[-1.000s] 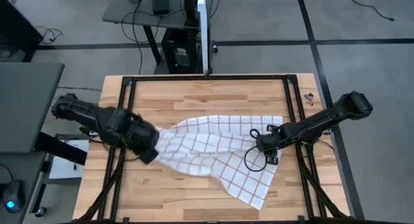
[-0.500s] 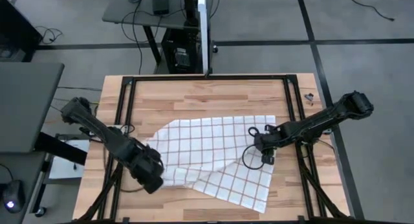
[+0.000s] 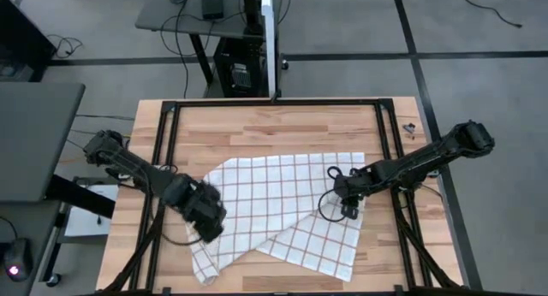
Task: Roll towel
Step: Fold the white towel
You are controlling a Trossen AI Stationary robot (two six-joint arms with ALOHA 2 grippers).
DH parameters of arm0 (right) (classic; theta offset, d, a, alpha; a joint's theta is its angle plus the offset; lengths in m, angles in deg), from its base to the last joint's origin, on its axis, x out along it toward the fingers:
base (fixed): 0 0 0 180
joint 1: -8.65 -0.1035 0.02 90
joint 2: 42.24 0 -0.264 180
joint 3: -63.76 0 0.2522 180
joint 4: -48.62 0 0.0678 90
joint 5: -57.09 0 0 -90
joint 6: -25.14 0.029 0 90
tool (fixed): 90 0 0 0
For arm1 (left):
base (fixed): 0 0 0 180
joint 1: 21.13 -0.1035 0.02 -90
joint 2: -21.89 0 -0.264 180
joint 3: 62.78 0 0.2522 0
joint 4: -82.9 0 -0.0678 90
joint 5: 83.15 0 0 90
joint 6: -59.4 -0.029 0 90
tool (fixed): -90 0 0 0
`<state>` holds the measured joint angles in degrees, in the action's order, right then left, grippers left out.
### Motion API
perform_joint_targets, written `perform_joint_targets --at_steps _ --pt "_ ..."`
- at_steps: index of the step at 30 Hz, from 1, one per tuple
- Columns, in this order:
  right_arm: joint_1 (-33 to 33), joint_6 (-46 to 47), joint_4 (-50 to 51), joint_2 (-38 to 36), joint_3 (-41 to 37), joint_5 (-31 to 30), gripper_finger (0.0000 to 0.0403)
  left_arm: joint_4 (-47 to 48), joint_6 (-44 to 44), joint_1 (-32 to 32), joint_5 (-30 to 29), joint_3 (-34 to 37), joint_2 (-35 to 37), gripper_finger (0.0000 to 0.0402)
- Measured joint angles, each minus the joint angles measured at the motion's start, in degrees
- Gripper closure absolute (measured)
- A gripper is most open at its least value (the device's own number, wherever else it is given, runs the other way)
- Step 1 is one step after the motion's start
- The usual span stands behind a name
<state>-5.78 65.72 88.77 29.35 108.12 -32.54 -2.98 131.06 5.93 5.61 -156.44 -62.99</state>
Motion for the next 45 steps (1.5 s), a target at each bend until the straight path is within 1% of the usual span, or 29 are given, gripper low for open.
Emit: perform_joint_targets --at_steps 2,4,5,9,12,14,16,18,20,25,27,29,31,35,38,42,45 --pt "-0.8 5.1 -2.8 0.0 0.1 1.2 0.028 -1.2 -4.2 -3.3 -3.5 1.5 0.0 0.0268" --pt "-2.9 10.0 -5.1 0.0 0.1 1.9 0.028 -4.1 -8.7 -7.1 -4.2 4.9 0.0 0.0267" --pt "-4.1 12.5 -6.1 0.0 0.1 1.9 0.028 -7.1 -11.7 -9.1 -4.0 7.2 0.0 0.0267" --pt "-9.5 24.2 -9.7 1.0 0.1 -1.2 0.028 -21.5 -23.9 -17.3 2.1 19.1 0.0 0.0267" --pt "-12.7 33.3 -12.5 3.0 0.1 -3.6 0.028 -34.1 -28.2 -22.5 5.7 27.5 -0.1 0.0267" --pt "-14.5 37.3 -16.0 4.9 0.1 -4.1 0.028 -40.8 -30.6 -24.5 5.9 31.1 -0.1 0.0267" --pt "-16.3 39.3 -22.0 7.0 0.1 -4.8 0.028 -45.1 -33.3 -25.8 5.9 33.5 -0.1 0.0267" --pt "-17.7 39.2 -28.6 9.6 0.3 -5.6 0.028 -47.3 -35.1 -26.7 5.4 35.1 -0.1 0.0267" --pt "-18.8 39.1 -33.0 12.8 1.2 -6.4 0.028 -49.6 -36.6 -27.3 5.0 36.9 -0.1 0.0267" --pt "-20.5 40.0 -33.9 22.1 5.0 -7.1 0.028 -53.8 -38.9 -27.5 4.4 41.1 0.2 0.0267" --pt "-21.5 41.5 -33.9 24.6 6.6 -5.4 0.028 -52.1 -39.7 -27.5 4.1 41.9 0.2 0.0267" --pt "-23.0 41.9 -33.0 25.9 7.8 -2.8 0.028 -48.6 -40.9 -27.5 2.4 42.1 0.2 0.0267" --pt "-25.1 42.2 -31.7 25.9 8.4 -1.1 0.028 -45.2 -42.1 -27.5 -0.5 42.2 0.2 0.0267" --pt "-29.3 45.0 -23.5 23.7 9.3 2.2 0.028 -42.2 -43.4 -29.1 -4.7 42.2 0.2 0.0267" --pt "-31.2 46.8 -14.5 20.2 9.4 2.6 0.028 -42.2 -43.2 -30.9 -4.8 42.0 0.2 0.0267" --pt "-30.0 48.0 -1.9 14.0 9.0 2.3 0.028 -41.8 -43.7 -31.9 -4.0 39.3 0.0 0.0267" --pt "-27.6 48.1 1.3 9.0 9.0 -1.4 0.028 -41.4 -44.5 -31.3 -1.9 36.3 0.3 0.0267"
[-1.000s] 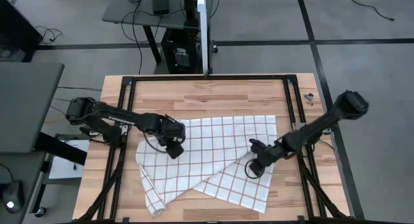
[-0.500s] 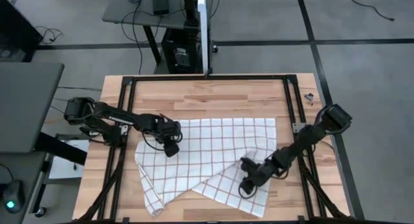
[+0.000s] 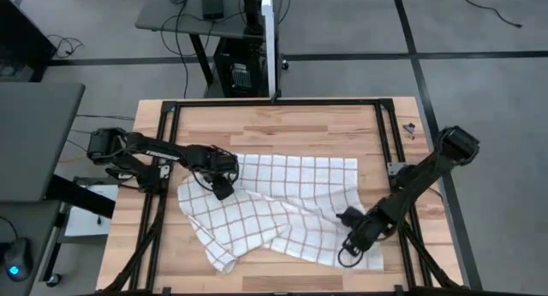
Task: Roll towel
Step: Fold the white towel
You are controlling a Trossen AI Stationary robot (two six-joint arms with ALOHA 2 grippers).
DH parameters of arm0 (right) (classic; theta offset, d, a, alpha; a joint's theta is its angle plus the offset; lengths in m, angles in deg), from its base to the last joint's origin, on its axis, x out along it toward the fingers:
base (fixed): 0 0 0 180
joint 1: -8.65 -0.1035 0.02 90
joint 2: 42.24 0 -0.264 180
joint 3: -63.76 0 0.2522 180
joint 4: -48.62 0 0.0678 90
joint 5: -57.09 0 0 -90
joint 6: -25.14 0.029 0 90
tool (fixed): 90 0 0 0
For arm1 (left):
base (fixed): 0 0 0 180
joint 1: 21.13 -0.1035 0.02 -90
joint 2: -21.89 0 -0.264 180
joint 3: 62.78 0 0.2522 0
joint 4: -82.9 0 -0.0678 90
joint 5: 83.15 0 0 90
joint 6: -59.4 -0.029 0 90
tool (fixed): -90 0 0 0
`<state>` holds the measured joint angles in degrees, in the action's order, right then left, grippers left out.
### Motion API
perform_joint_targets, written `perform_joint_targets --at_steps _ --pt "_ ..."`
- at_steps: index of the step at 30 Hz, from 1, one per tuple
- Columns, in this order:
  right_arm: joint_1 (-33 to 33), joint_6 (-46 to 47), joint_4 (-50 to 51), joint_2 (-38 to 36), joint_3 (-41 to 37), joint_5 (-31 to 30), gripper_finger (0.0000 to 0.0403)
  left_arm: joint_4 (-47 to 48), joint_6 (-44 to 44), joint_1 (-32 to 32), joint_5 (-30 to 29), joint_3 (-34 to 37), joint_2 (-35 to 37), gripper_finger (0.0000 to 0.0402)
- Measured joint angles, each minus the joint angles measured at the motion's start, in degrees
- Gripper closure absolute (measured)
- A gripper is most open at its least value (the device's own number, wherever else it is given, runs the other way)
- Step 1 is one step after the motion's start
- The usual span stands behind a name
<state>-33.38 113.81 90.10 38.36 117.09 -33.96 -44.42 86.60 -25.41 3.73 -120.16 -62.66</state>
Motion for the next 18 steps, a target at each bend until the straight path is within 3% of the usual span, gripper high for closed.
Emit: perform_joint_targets --at_steps 6,13,18 --pt "6.0 -0.6 -0.1 -3.6 0.1 -8.2 0.028 2.8 3.5 4.1 1.6 -4.3 2.1 0.0267" --pt "13.6 -6.5 -1.7 3.1 0.1 -8.3 0.028 2.6 17.3 12.1 6.1 -0.9 0.8 0.0267" --pt "20.9 -17.4 -4.7 7.8 0.4 -5.1 0.028 -6.6 28.3 18.0 7.0 1.8 -1.7 0.0267"
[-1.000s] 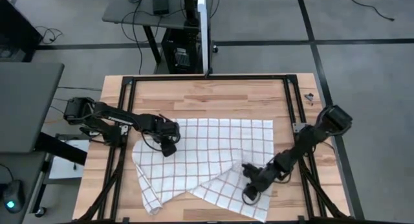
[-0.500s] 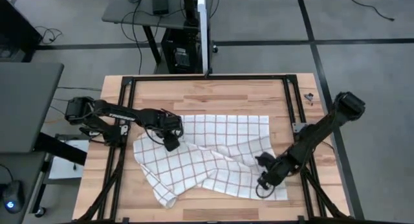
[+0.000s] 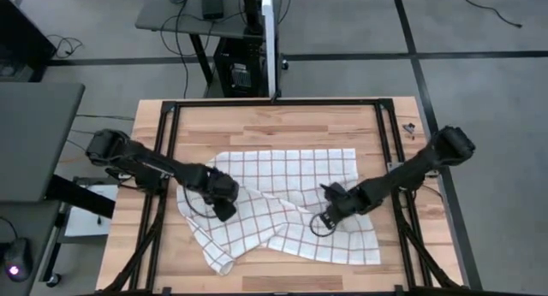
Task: Roll towel
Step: Fold the white towel
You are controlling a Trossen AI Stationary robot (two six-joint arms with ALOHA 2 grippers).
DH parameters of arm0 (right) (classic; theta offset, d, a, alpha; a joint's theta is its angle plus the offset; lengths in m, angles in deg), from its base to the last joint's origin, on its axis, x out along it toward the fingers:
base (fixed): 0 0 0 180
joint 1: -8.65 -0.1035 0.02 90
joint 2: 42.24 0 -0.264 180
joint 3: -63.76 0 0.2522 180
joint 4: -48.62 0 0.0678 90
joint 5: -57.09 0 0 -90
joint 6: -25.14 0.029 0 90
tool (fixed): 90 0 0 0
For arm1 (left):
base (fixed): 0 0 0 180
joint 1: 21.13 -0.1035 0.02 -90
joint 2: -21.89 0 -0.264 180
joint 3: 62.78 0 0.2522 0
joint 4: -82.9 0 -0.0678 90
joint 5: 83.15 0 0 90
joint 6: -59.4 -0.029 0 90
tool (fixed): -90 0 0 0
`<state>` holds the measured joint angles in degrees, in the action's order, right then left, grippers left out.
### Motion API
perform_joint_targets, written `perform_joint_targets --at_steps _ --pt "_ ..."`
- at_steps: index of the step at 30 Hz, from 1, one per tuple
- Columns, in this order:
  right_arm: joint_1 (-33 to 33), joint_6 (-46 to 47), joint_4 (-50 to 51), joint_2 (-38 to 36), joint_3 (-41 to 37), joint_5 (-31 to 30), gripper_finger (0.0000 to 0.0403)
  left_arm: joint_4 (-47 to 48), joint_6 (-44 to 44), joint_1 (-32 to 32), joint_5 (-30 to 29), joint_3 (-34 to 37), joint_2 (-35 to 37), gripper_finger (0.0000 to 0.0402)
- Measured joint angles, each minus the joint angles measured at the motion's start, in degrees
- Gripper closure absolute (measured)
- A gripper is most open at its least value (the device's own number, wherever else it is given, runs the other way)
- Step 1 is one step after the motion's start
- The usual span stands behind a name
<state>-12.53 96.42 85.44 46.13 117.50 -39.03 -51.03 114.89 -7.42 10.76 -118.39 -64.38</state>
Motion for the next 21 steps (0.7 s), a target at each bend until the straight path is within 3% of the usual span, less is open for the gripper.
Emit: perform_joint_targets --at_steps 5,11,15,17,21 --pt "11.3 -16.0 -0.4 1.8 0.1 1.9 0.028 -9.5 9.7 5.0 0.2 -0.2 -3.4 0.0267" --pt "30.6 -36.9 -5.6 1.9 0.0 2.4 0.028 -25.1 22.0 8.6 0.7 -0.1 -8.5 0.0267" --pt "42.6 -46.5 -10.4 2.3 0.9 8.7 0.028 -37.7 26.2 9.1 4.4 -1.2 -13.1 0.0267" --pt "47.0 -48.9 -9.6 2.1 3.1 12.9 0.028 -37.3 24.8 8.6 7.2 -3.2 -14.0 0.0267" --pt "50.0 -50.8 -5.9 -1.4 7.0 20.5 0.028 -25.6 18.6 6.0 8.2 -7.5 -11.8 0.0267"
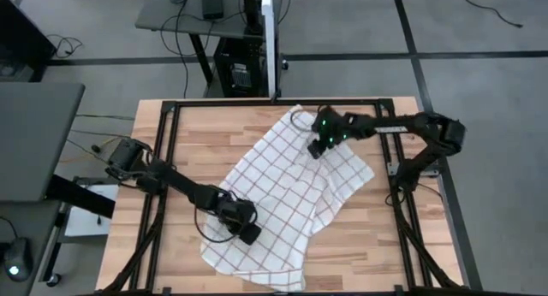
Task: Roll towel
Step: Fold the white towel
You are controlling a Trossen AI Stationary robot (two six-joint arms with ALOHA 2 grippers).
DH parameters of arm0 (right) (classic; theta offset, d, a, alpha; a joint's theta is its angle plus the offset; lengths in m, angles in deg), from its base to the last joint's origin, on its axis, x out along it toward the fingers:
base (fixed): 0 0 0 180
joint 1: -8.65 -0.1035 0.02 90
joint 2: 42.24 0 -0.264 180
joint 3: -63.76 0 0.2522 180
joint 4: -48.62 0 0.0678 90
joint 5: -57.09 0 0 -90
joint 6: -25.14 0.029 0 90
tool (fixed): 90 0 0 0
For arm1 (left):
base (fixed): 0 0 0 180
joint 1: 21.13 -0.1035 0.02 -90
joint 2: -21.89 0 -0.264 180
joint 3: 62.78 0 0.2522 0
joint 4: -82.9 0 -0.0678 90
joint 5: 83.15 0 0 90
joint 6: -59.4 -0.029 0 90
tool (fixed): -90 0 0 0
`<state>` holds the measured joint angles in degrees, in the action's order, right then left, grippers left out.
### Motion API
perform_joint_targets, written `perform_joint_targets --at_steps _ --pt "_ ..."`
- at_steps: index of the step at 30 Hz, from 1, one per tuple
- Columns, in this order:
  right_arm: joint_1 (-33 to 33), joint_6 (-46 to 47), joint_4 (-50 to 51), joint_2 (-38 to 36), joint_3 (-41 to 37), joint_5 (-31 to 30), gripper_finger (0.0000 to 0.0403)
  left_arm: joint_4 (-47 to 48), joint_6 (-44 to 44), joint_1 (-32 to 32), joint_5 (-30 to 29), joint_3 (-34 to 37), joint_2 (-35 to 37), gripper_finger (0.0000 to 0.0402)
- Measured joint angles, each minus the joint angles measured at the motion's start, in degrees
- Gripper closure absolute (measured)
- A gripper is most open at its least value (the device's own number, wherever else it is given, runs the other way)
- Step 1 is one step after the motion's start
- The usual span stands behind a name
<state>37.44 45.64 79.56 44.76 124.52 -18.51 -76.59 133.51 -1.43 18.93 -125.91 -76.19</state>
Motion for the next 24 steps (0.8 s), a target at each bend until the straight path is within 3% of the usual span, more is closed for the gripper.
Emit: perform_joint_targets --at_steps 4,8,14,19,24 --pt "-3.3 0.4 3.0 -7.2 1.5 1.7 0.028 16.6 -11.1 -4.6 -4.4 -6.5 5.4 0.0267" --pt "-11.6 6.3 5.6 -13.8 0.9 1.1 0.028 27.1 -23.6 -10.3 -12.4 -10.7 8.7 0.0267" --pt "-33.0 20.2 6.3 -16.4 -2.8 -11.1 0.028 27.0 -38.1 -19.3 -11.1 -11.1 7.9 0.0267" --pt "-51.2 33.2 7.1 -13.3 -4.5 -22.9 0.028 26.4 -46.7 -21.9 -9.0 -11.1 4.0 0.0267" --pt "-61.4 41.9 5.4 -5.6 -4.5 -32.2 0.028 23.8 -53.0 -21.5 -7.2 -11.0 -1.3 0.0267"
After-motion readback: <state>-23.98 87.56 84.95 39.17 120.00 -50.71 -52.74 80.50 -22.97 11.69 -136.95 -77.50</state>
